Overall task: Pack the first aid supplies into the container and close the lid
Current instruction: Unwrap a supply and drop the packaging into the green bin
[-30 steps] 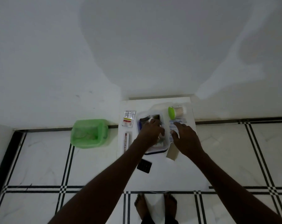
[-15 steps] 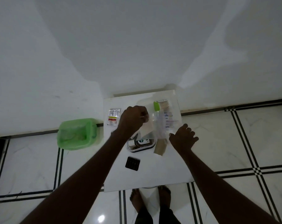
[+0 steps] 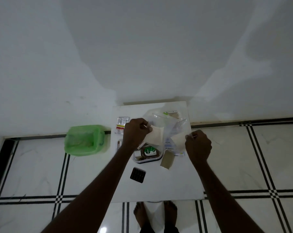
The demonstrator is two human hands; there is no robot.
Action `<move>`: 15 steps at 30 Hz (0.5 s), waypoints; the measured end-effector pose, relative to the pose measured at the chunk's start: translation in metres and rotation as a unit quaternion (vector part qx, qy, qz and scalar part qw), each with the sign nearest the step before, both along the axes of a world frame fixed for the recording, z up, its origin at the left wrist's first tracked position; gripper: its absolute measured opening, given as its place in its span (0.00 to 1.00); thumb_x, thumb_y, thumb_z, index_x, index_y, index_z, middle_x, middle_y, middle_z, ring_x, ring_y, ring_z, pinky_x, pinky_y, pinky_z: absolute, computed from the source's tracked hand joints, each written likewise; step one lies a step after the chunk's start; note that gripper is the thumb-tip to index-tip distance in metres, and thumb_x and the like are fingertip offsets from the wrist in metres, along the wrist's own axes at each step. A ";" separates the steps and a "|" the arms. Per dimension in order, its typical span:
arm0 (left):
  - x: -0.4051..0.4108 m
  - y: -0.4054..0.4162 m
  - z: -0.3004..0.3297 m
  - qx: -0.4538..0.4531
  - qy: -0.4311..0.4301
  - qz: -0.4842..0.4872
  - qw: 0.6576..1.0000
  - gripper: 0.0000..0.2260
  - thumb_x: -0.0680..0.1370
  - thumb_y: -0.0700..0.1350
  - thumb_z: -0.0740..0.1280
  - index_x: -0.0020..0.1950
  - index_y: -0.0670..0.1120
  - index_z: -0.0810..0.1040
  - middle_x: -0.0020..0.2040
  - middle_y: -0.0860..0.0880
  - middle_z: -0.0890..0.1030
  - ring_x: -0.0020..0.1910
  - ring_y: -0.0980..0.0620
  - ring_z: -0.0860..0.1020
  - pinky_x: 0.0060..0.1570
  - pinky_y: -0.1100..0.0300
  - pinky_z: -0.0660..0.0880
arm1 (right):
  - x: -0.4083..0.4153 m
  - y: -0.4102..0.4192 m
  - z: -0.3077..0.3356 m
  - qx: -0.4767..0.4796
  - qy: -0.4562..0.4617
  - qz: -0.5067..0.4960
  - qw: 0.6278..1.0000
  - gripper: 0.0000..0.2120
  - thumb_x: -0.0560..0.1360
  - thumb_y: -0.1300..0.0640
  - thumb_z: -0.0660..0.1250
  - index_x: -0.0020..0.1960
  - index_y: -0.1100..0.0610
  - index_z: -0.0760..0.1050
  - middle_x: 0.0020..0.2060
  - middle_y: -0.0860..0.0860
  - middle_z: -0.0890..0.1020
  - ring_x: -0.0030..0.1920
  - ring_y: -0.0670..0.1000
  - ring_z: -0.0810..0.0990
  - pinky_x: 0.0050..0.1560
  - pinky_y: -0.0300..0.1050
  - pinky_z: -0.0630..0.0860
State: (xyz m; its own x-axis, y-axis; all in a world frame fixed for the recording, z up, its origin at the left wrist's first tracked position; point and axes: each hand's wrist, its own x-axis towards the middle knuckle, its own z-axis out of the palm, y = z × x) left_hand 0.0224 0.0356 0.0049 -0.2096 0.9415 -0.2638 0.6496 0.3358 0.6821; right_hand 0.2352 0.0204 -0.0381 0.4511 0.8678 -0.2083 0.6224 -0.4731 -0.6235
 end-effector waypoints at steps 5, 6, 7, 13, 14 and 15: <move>-0.027 -0.021 0.024 -0.008 -0.131 0.116 0.985 0.05 0.72 0.42 0.76 0.45 0.43 0.84 0.38 0.46 0.86 0.32 0.52 0.81 0.33 0.66 0.78 | -0.037 0.004 0.053 0.077 0.040 0.040 0.995 0.05 0.72 0.58 0.70 0.44 0.60 0.79 0.37 0.52 0.81 0.37 0.51 0.75 0.34 0.37 0.63; -0.040 -0.027 0.029 -0.005 -0.144 0.138 0.980 0.05 0.72 0.42 0.76 0.45 0.43 0.85 0.37 0.46 0.85 0.31 0.52 0.81 0.34 0.65 0.77 | -0.053 0.006 0.059 0.075 0.049 0.062 0.994 0.05 0.73 0.58 0.70 0.44 0.59 0.78 0.37 0.50 0.80 0.36 0.50 0.74 0.34 0.37 0.62; -0.052 -0.033 0.032 -0.002 -0.157 0.156 0.975 0.05 0.71 0.41 0.76 0.45 0.43 0.85 0.36 0.46 0.85 0.31 0.52 0.80 0.35 0.64 0.76 | -0.068 0.007 0.063 0.074 0.056 0.080 0.992 0.05 0.73 0.57 0.70 0.43 0.59 0.78 0.36 0.49 0.79 0.36 0.50 0.75 0.36 0.38 0.63; -0.157 -0.072 0.035 0.017 -0.172 0.262 0.950 0.05 0.73 0.41 0.76 0.45 0.40 0.85 0.28 0.51 0.80 0.21 0.63 0.73 0.25 0.72 0.68 | -0.199 0.003 0.062 0.052 0.109 0.212 0.970 0.06 0.71 0.56 0.71 0.43 0.56 0.76 0.36 0.50 0.81 0.35 0.53 0.79 0.40 0.43 0.73; -0.179 -0.079 0.030 0.017 -0.172 0.283 0.943 0.05 0.73 0.41 0.75 0.44 0.40 0.84 0.28 0.50 0.79 0.21 0.63 0.73 0.25 0.72 0.67 | -0.226 0.001 0.056 0.043 0.118 0.232 0.965 0.06 0.70 0.55 0.71 0.41 0.54 0.74 0.35 0.50 0.82 0.34 0.54 0.81 0.40 0.47 0.77; -0.197 -0.086 0.025 0.014 -0.172 0.299 0.939 0.05 0.73 0.41 0.76 0.44 0.40 0.84 0.28 0.50 0.79 0.21 0.62 0.73 0.26 0.70 0.68 | -0.248 -0.001 0.050 0.033 0.116 0.249 0.961 0.06 0.69 0.54 0.70 0.40 0.52 0.73 0.35 0.50 0.82 0.33 0.56 0.82 0.40 0.51 0.80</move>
State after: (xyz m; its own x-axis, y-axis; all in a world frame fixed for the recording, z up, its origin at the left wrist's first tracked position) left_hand -0.1742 -0.0500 0.0295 -0.6097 0.6899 -0.3902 0.0909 0.5499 0.8303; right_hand -0.0128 0.0196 0.0121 -0.0746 0.9789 -0.1904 0.6026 -0.1079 -0.7907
